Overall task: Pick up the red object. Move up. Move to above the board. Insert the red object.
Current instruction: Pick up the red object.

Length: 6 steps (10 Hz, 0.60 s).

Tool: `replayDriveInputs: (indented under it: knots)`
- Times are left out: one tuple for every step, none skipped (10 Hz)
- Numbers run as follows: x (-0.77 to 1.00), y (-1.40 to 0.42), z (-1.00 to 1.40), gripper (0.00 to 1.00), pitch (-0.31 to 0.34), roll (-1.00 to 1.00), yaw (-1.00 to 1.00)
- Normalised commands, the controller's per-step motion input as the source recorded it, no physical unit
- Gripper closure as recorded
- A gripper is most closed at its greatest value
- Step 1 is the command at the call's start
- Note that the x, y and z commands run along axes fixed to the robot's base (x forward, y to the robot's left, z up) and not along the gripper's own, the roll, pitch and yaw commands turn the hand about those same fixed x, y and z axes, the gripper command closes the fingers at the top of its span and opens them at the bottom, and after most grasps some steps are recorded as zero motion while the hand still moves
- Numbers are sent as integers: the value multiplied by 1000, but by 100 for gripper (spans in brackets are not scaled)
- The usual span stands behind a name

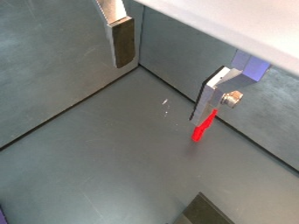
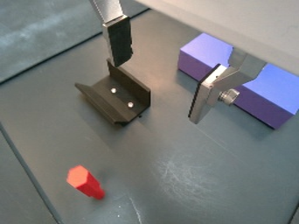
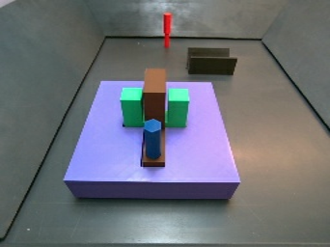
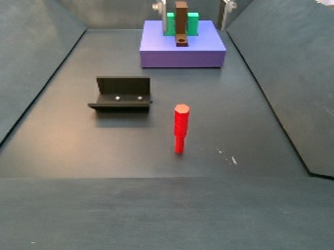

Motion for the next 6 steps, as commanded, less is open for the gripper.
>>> replayDriveInputs:
  knots:
    - [0, 3, 0, 0, 0, -6, 0]
    - [0, 46, 0, 0, 0, -20, 0]
    - [0, 51, 0, 0, 0, -21, 0]
    - [0, 54, 0, 0, 0, -7, 0]
    - [0, 217, 0, 0, 0, -40, 0]
    - [0, 326, -37, 0, 0, -100, 0]
